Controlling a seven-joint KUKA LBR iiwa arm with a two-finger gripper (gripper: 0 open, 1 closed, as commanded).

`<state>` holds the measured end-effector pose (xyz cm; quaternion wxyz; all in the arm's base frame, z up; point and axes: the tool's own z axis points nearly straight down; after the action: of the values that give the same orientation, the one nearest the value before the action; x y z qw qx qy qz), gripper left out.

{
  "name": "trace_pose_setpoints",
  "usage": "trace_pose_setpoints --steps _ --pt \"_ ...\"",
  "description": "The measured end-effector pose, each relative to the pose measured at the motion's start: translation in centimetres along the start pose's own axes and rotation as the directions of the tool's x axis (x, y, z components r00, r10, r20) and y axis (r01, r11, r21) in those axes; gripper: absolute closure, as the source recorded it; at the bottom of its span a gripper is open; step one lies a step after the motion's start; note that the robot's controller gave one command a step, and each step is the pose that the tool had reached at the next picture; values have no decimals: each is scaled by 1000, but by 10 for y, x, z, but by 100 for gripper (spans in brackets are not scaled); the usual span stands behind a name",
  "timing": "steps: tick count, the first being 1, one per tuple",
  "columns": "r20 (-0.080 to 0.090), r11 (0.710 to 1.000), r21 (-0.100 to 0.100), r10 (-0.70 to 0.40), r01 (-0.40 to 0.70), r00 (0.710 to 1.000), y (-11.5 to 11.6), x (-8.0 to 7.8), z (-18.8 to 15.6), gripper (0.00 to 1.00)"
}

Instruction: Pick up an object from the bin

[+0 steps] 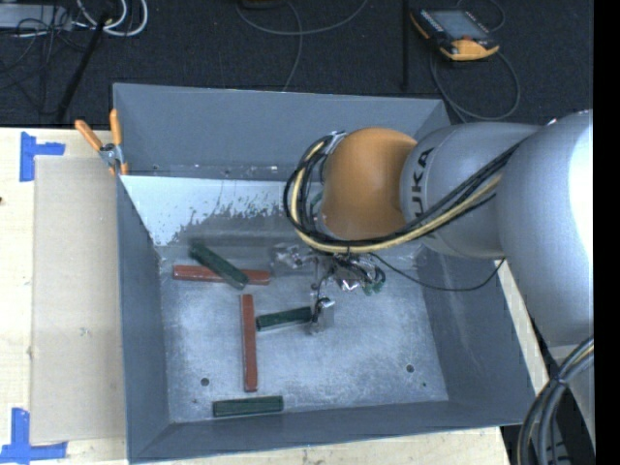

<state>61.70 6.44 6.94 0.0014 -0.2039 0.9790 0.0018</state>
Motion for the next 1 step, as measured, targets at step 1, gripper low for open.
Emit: trace_pose_setpoints --steps 1 --pt "-2 1000 3 1 -1 1000 -3 1 -1 100"
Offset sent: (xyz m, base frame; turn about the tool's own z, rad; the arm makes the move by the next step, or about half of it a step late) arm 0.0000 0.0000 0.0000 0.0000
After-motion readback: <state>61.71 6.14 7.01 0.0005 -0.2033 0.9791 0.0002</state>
